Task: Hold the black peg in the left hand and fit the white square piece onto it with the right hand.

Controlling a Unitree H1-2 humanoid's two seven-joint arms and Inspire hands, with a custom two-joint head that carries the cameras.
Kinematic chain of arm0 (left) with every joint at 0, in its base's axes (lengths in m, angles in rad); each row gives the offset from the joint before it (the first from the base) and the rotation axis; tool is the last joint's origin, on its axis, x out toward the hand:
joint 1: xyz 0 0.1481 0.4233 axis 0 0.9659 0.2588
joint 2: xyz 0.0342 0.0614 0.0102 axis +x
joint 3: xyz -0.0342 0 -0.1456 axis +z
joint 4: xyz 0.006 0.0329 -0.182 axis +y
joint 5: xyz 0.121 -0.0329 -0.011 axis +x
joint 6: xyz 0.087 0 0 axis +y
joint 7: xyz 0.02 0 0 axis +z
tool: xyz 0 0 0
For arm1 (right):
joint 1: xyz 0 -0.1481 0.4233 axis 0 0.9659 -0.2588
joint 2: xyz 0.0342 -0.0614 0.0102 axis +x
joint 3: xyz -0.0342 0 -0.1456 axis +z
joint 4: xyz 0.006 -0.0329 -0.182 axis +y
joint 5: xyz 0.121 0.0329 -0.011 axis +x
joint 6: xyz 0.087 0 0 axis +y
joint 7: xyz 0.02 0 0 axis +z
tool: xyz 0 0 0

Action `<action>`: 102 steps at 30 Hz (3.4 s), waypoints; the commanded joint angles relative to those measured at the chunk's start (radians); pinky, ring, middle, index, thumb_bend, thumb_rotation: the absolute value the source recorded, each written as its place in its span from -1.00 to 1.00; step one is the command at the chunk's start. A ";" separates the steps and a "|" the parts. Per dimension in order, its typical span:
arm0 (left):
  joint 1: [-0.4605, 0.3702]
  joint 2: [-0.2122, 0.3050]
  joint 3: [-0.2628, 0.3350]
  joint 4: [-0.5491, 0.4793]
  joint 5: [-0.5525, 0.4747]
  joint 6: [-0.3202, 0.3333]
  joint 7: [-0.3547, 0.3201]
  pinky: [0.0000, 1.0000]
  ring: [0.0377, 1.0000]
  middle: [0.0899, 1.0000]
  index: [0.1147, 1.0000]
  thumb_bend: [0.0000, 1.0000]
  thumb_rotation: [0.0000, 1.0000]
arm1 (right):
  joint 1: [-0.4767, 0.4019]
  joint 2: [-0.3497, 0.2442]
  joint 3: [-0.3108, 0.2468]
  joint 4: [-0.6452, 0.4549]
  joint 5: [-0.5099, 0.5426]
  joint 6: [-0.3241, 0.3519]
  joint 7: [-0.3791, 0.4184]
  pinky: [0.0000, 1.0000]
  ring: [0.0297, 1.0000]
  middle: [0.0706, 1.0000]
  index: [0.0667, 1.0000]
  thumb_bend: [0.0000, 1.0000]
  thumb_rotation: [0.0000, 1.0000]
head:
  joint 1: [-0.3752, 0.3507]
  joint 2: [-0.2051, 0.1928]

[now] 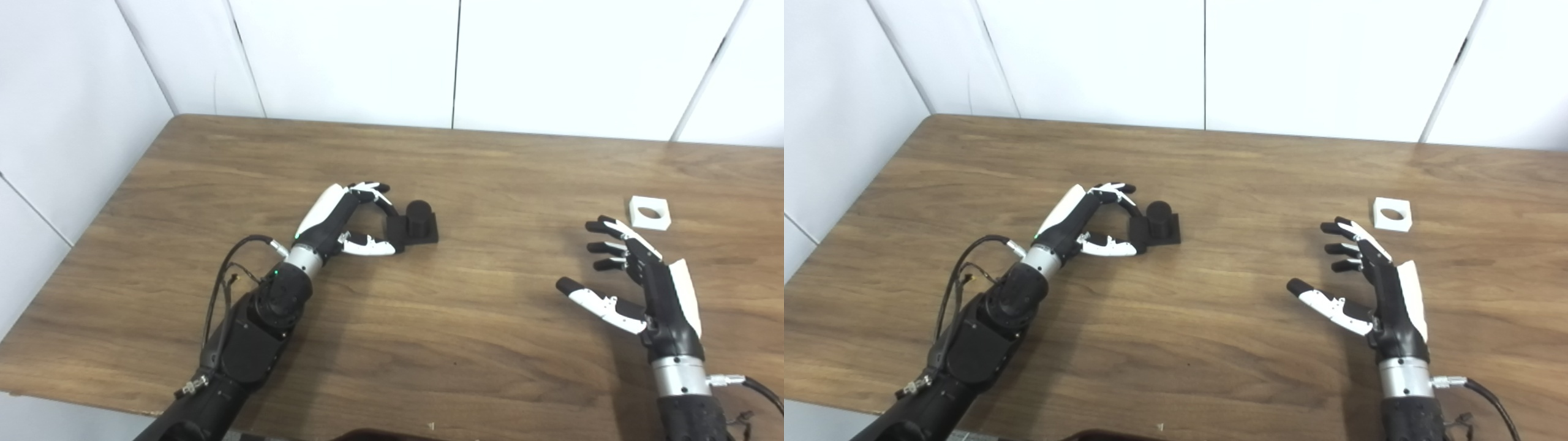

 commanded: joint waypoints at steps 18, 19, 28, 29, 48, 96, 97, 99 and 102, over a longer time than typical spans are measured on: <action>0.045 -0.028 -0.087 -0.061 -0.005 0.033 -0.128 1.00 0.91 0.73 -0.17 0.04 -0.84 | -0.015 0.027 0.004 -0.063 -0.029 0.002 -0.014 0.18 0.42 0.70 0.45 0.41 -0.23 | -0.086 0.021; 0.048 -0.028 -0.089 -0.066 -0.004 0.035 -0.132 1.00 0.91 0.74 -0.17 0.04 -0.84 | -0.014 0.030 0.005 -0.064 -0.032 0.001 -0.016 0.18 0.41 0.70 0.45 0.41 -0.23 | -0.101 0.024; 0.076 -0.007 -0.082 -0.107 -0.024 0.019 -0.168 1.00 0.92 0.72 -0.16 0.04 -0.84 | -0.020 0.062 0.016 -0.092 -0.072 0.031 -0.028 0.19 0.39 0.68 0.43 0.37 -0.25 | -0.351 0.033; 0.079 -0.003 -0.080 -0.117 -0.025 0.024 -0.174 1.00 0.92 0.73 -0.16 0.04 -0.84 | -0.022 0.063 0.015 -0.101 -0.081 0.042 -0.027 0.18 0.39 0.69 0.44 0.37 -0.23 | -0.359 0.033; 0.096 -0.011 -0.087 -0.138 0.001 0.051 -0.208 1.00 0.94 0.74 -0.16 0.04 -0.84 | -0.130 -0.116 -0.091 -0.142 -0.115 0.091 0.001 0.20 0.42 0.62 0.42 0.37 -0.29 | -0.379 0.038; 0.114 -0.017 -0.081 -0.148 0.001 0.055 -0.205 1.00 0.94 0.76 -0.16 0.03 -0.85 | -0.658 -0.503 0.181 0.485 -0.227 0.226 0.446 0.77 0.90 0.91 0.61 0.79 0.04 | -0.361 0.030; 0.113 -0.018 -0.081 -0.147 0.000 0.056 -0.205 1.00 0.94 0.76 -0.16 0.03 -0.85 | -0.657 -0.501 0.186 0.486 -0.227 0.224 0.449 0.81 0.92 0.92 0.61 0.81 0.05 | -0.361 0.030; 0.116 -0.019 -0.080 -0.150 0.003 0.053 -0.202 1.00 0.94 0.75 -0.16 0.03 -0.85 | -0.651 -0.499 0.193 0.483 -0.227 0.219 0.454 0.87 0.95 0.94 0.61 0.84 0.04 | -0.361 0.033; 0.118 -0.020 -0.081 -0.150 0.008 0.051 -0.200 1.00 0.93 0.75 -0.16 0.04 -0.85 | -0.644 -0.494 0.200 0.482 -0.222 0.224 0.460 0.93 0.97 0.96 0.60 0.92 0.02 | -0.359 0.037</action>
